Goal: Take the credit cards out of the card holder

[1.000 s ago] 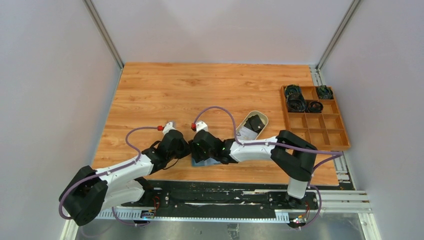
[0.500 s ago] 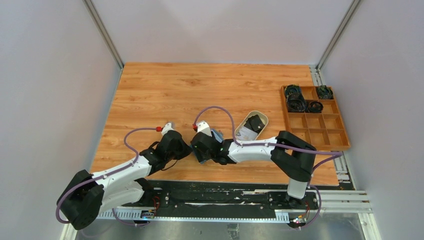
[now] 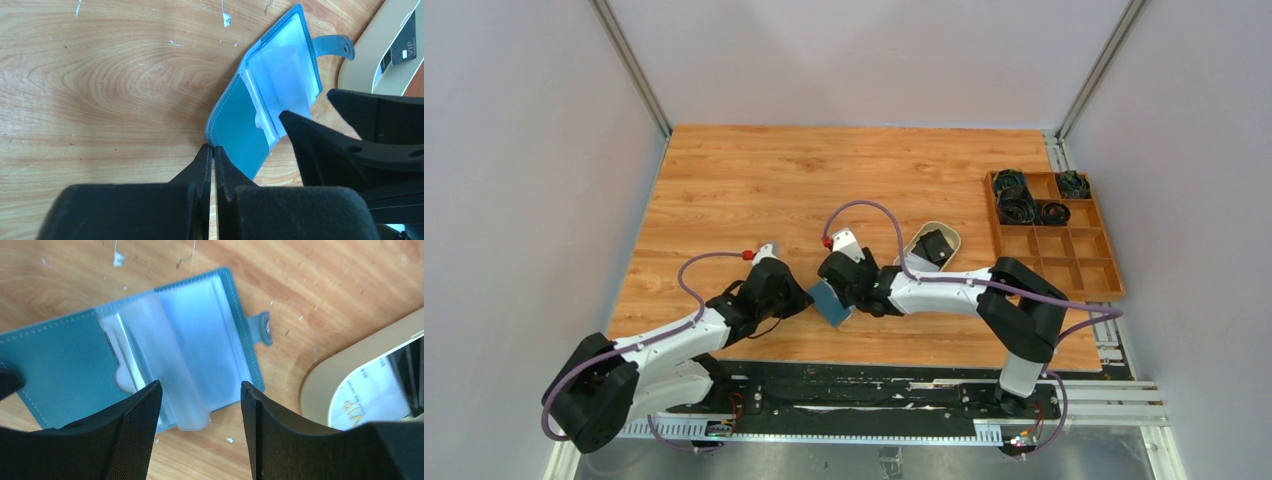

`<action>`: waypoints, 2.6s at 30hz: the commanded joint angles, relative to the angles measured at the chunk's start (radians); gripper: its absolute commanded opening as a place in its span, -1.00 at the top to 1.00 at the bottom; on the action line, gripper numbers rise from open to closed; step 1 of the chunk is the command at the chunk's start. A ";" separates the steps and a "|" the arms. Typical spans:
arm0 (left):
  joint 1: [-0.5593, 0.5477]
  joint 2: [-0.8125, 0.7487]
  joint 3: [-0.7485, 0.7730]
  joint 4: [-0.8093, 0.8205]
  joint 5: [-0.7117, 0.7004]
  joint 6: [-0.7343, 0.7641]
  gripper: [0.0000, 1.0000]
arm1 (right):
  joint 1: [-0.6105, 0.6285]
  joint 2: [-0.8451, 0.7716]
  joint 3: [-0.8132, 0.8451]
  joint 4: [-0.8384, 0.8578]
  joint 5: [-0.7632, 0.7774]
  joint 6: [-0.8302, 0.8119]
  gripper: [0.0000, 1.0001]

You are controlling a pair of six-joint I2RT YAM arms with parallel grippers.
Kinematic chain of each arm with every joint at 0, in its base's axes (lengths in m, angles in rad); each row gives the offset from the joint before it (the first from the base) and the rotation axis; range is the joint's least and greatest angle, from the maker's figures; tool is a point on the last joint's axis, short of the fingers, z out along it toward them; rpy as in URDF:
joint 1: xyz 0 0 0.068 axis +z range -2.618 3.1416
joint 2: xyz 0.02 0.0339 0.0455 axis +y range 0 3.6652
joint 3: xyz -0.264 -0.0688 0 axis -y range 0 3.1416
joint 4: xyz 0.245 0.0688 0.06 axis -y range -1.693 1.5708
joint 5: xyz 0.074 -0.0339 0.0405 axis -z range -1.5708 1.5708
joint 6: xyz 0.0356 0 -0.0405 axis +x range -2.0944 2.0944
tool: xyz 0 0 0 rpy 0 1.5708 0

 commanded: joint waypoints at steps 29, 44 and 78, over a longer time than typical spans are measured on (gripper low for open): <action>0.033 0.232 0.024 -0.074 0.021 0.139 1.00 | -0.193 -0.203 -0.149 0.374 -1.084 -0.117 -0.21; 0.034 0.198 0.035 -0.077 0.039 0.130 1.00 | 0.052 -0.002 0.086 -0.102 -0.188 -0.247 -0.38; 0.035 0.174 -0.007 -0.044 0.060 0.106 1.00 | 0.056 0.064 0.026 0.032 -0.246 -0.234 -0.40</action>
